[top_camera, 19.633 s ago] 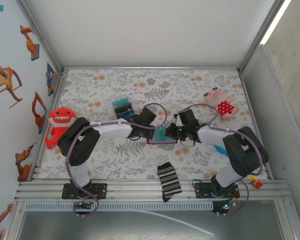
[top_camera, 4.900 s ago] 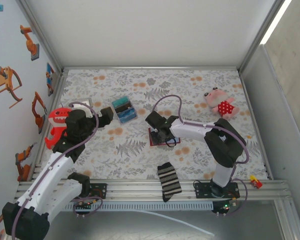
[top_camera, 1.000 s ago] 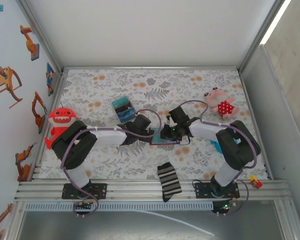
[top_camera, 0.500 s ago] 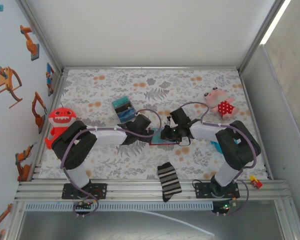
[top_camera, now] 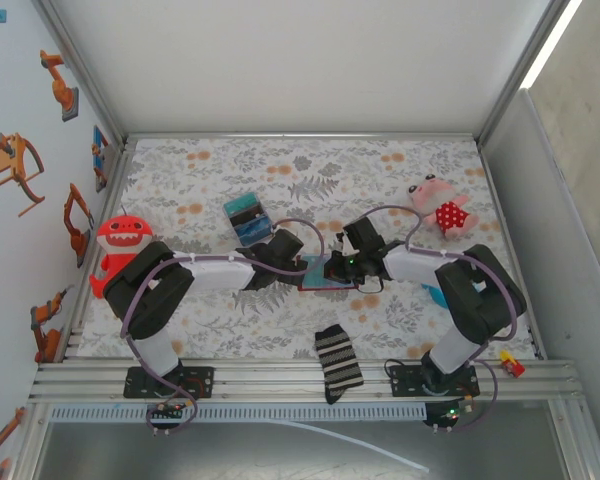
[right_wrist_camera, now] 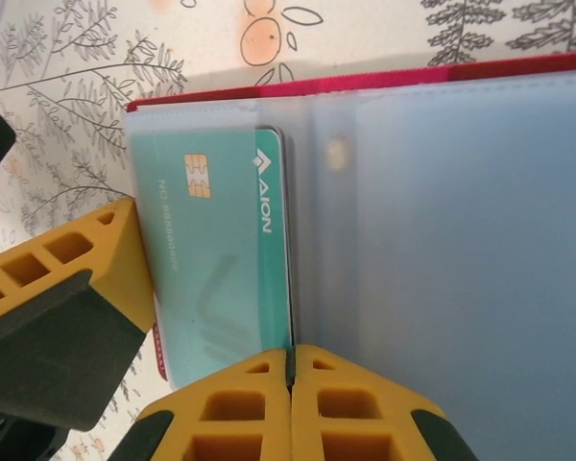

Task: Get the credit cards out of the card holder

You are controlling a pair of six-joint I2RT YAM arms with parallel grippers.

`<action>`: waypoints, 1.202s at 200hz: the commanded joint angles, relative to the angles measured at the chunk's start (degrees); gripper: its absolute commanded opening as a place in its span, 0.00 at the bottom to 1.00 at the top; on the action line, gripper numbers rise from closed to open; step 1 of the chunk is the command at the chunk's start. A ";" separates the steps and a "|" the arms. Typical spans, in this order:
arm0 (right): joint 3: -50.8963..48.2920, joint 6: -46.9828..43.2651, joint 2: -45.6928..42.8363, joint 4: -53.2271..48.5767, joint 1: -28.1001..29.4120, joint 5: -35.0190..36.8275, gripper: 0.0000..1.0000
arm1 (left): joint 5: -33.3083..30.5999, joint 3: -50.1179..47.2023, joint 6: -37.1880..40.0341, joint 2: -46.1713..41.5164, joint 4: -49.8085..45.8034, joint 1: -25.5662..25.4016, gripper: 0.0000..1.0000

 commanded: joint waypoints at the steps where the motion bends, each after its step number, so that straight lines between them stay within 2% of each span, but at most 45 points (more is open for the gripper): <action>1: -1.01 0.72 -2.01 2.89 -0.45 -2.95 0.03 | -0.38 0.69 0.77 0.17 -3.79 -0.51 0.97; 19: -1.51 1.03 -2.07 4.48 -0.50 -4.23 0.09 | -0.39 0.70 0.77 0.21 -3.81 -0.55 0.97; 52: -2.94 2.23 -0.67 8.11 -0.93 -5.76 0.12 | -0.34 0.74 0.86 0.18 -3.99 -0.55 0.97; 112: -7.01 7.26 2.95 21.35 -2.45 -11.19 0.12 | -0.26 0.96 0.77 0.33 -4.23 -0.73 0.97; 138: -7.25 7.29 3.16 21.81 -2.63 -11.50 0.09 | -0.33 1.22 0.79 0.26 -4.44 -0.86 0.97; 169: -7.51 7.12 2.44 21.55 -2.71 -11.33 0.00 | -0.67 1.48 0.64 0.35 -4.74 -1.00 0.97; 207: -7.78 6.31 0.46 19.58 -3.13 -9.98 0.00 | -2.06 1.52 0.52 0.07 -5.73 -0.99 0.97; 240: -6.67 3.35 -1.34 14.00 -3.77 -7.28 0.00 | -2.78 1.48 0.50 0.09 -6.02 -0.99 0.97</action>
